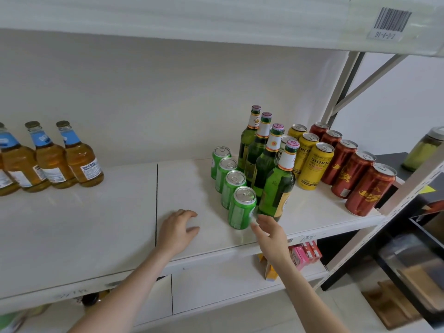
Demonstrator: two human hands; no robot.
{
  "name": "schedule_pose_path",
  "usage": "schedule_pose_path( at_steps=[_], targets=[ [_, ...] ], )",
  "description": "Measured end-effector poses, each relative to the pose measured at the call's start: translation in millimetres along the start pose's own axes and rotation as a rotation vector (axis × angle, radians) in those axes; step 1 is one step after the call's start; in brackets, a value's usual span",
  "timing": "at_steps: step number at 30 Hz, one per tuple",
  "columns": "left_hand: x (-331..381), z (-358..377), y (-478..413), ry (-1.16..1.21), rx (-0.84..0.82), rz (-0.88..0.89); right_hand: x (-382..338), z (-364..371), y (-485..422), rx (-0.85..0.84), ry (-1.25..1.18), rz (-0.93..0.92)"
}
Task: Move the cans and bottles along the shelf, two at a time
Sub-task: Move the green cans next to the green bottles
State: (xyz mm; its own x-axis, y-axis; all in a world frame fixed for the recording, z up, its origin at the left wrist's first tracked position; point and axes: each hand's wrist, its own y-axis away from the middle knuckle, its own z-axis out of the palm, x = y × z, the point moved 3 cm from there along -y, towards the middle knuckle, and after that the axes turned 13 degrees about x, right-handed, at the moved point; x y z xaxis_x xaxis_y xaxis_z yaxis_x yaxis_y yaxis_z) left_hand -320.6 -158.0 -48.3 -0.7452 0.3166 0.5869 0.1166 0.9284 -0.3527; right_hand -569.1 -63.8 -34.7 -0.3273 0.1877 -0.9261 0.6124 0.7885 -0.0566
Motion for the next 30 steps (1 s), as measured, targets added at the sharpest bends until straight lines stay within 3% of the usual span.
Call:
schedule_pose_path(
  at_steps=[6, 16, 30],
  targets=[
    [2.7, -22.3, 35.4, -0.184, 0.083, 0.235, 2.3, 5.1, 39.0, -0.024, 0.334, -0.219],
    [-13.2, -55.9, 111.8, -0.439, -0.006, 0.259, 3.7, -0.6, 117.0, -0.116, 0.787, -0.48],
    [-41.9, -153.5, 232.9, -0.597, -0.077, 0.22, -20.1, 12.1, 261.9, -0.161, 0.912, -0.624]
  ],
)
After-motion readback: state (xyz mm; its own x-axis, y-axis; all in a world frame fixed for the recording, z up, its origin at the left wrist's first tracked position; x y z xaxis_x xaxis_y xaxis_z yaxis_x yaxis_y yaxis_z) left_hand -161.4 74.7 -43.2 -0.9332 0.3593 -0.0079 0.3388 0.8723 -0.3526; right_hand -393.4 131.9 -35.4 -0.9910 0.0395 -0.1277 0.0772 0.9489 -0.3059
